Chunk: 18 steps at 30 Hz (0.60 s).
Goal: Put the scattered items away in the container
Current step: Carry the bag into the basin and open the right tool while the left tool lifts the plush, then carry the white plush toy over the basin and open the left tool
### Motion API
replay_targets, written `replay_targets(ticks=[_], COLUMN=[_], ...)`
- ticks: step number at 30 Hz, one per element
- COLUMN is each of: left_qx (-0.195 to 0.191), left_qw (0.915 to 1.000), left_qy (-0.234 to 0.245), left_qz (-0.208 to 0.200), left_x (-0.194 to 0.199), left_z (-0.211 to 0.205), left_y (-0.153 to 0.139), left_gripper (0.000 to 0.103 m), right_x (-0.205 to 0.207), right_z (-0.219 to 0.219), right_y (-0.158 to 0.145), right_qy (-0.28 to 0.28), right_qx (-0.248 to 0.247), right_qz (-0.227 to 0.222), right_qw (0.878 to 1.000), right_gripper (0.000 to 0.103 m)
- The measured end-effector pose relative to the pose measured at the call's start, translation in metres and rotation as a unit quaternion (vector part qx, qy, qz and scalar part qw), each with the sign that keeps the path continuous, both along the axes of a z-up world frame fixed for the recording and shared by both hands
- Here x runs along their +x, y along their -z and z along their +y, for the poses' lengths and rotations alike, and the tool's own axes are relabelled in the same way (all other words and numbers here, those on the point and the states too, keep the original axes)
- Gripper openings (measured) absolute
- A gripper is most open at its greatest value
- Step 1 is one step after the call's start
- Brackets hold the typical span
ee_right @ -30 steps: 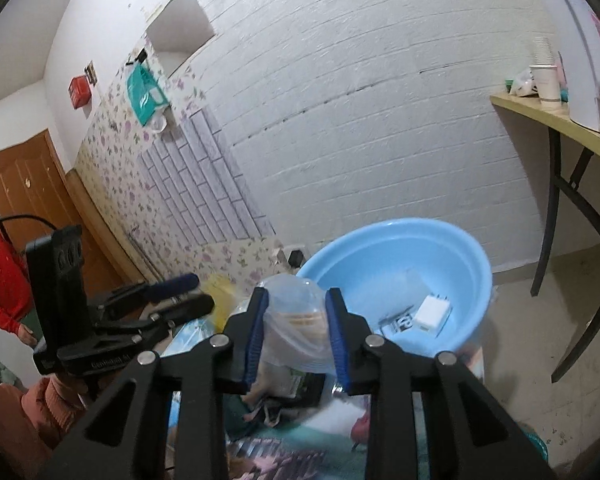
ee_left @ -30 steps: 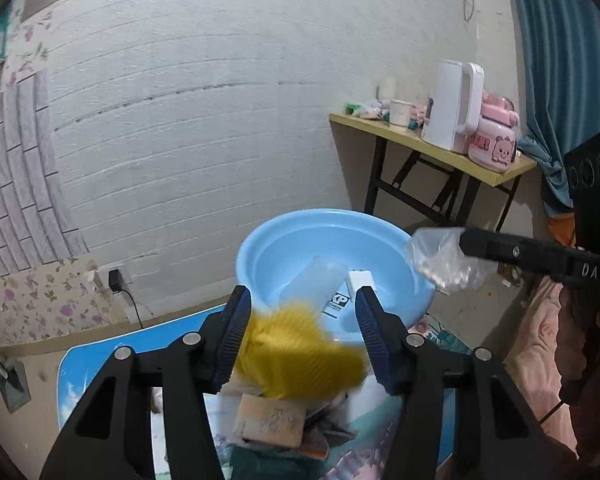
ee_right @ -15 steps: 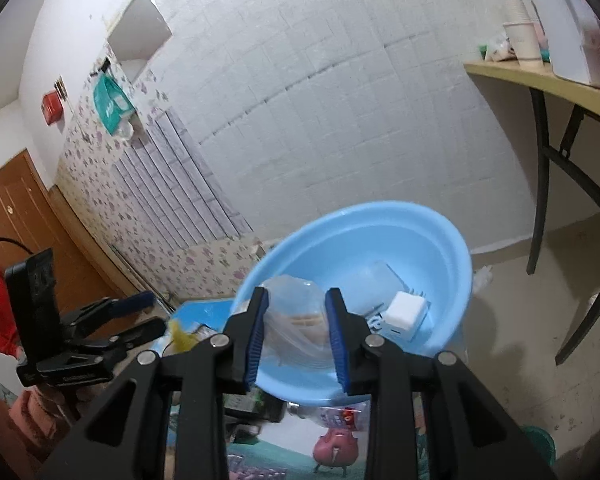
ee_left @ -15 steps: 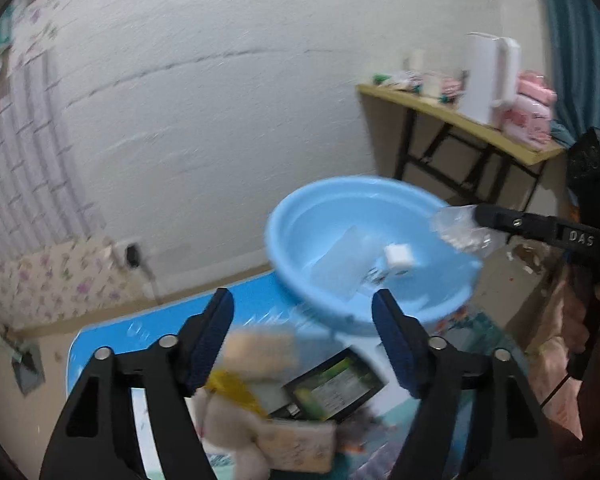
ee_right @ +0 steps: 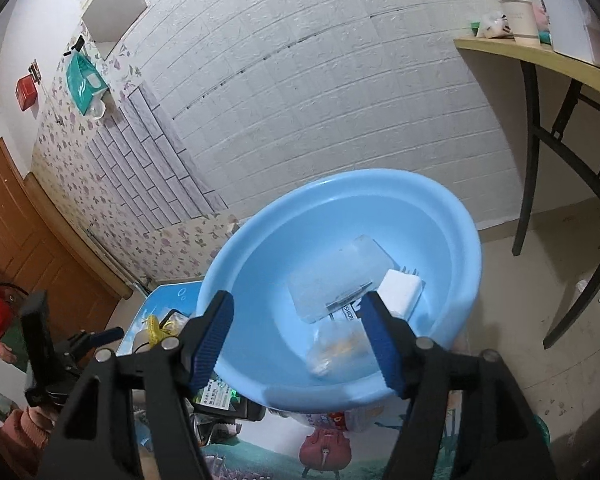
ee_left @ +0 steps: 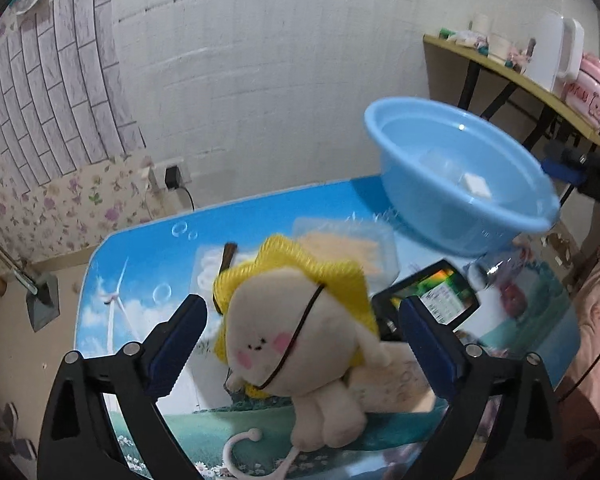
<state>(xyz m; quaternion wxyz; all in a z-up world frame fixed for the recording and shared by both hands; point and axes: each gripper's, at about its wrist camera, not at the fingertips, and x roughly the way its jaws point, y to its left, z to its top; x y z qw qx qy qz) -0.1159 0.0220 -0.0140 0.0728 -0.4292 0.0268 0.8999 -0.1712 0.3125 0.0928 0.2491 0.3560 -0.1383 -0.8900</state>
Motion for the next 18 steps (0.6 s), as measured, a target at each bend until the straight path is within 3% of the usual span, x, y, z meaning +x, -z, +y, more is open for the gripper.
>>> replay_targets(ticks=[9, 10, 14, 18], left_qx=[0.062, 0.072, 0.086, 0.105], left_qw=[0.9980, 0.9974, 0.9961, 0.9943], left_qy=[0.002, 0.005, 0.017, 0.005], left_qz=[-0.007, -0.007, 0.003, 0.022], left_x=[-0.004, -0.004, -0.001, 0.002], left_z=[-0.017, -0.019, -0.022, -0.032], left_y=[0.026, 0.028, 0.025, 0.013], left_gripper=[0.095, 0.086, 0.073, 0.068], right_x=[0.004, 0.005, 0.007, 0.008], right_z=[-0.007, -0.007, -0.009, -0.009], right_y=[0.003, 0.005, 0.011, 0.012], right_qy=[0.005, 0.006, 0.009, 0.014], right_qx=[0.016, 0.019, 0.026, 0.024], right_qz=[-0.016, -0.018, -0.029, -0.032], right_qw=[1.000, 1.000, 0.999, 0.999], right_gripper=[0.066, 0.066, 0.066, 0.066])
